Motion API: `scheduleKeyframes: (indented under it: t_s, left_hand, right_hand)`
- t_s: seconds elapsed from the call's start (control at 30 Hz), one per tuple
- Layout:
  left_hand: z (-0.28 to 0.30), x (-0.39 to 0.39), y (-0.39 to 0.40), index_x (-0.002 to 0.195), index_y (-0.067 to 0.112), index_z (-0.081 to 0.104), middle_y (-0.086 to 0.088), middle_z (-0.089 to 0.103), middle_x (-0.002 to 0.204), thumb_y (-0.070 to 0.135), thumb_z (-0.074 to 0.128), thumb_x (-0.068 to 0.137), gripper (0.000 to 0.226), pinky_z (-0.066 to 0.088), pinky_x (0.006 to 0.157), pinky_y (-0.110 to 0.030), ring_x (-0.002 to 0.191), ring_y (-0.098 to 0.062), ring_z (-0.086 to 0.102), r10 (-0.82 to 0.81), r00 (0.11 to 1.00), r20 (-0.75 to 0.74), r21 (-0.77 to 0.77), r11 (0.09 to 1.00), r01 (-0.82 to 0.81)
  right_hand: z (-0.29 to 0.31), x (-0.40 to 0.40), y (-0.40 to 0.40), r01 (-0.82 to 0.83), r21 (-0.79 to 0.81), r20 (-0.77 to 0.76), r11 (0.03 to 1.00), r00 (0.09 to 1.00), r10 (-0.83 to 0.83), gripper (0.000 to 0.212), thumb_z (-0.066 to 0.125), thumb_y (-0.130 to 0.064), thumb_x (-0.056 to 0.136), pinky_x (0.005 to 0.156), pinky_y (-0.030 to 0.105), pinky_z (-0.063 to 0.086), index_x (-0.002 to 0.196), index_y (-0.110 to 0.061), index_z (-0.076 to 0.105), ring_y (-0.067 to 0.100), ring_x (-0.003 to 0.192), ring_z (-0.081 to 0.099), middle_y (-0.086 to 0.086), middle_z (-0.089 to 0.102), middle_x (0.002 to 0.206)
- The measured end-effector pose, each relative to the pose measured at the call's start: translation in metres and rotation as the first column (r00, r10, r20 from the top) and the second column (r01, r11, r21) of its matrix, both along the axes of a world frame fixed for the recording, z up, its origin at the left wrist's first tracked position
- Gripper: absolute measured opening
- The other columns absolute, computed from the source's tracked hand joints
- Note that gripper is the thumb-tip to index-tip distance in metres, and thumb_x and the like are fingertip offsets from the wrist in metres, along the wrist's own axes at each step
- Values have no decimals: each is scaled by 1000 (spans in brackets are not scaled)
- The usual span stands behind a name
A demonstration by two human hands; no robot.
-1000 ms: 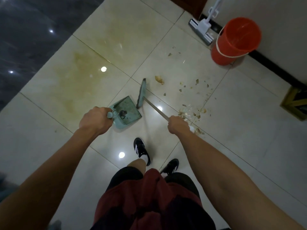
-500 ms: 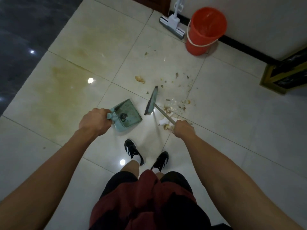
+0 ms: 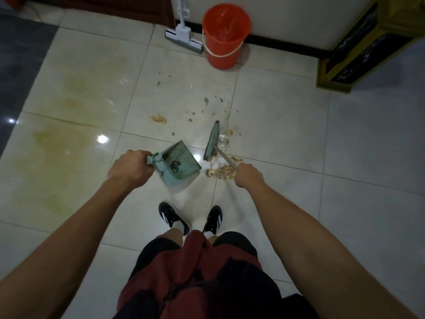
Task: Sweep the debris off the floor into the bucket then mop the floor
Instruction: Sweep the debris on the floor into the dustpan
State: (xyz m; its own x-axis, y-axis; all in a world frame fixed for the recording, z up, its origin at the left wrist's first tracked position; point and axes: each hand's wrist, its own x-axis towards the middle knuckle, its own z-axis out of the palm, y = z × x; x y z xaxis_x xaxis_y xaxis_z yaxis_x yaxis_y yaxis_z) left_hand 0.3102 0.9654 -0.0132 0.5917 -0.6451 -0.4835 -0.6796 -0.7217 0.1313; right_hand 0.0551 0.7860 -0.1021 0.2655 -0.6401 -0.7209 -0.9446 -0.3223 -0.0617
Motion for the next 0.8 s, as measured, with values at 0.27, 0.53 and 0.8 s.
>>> scheduleKeyframes:
  t_s: [0.27,0.53,0.8]
  left_hand:
    - [10,23,-3,93,29,70,-6,65,81,31,59,92,11,53,67,-38,74,-32,61,20,1000,11,-49,999,-19]
    - [8,121,29,86,27,69,-3,63,76,33,58,91,13,52,64,-35,70,-32,61,172,985,-11,-59,983,-172]
    - [-1,273,57,80,25,66,-5,65,79,28,61,86,9,56,65,-38,72,-31,63,269,960,-81,-13,962,-271]
  right_hand:
    - [-2,33,1,39,38,74,999,996,-41,31,50,-13,92,71,32,47,122,-12,59,27,98,64,9,61,114]
    - [-18,157,-4,37,79,172,996,984,-51,31,46,-15,91,76,34,53,118,-11,61,27,88,62,10,64,107]
    - [-34,342,4,-22,107,186,994,983,1,34,45,-16,96,54,35,60,123,-12,65,27,66,65,10,65,89]
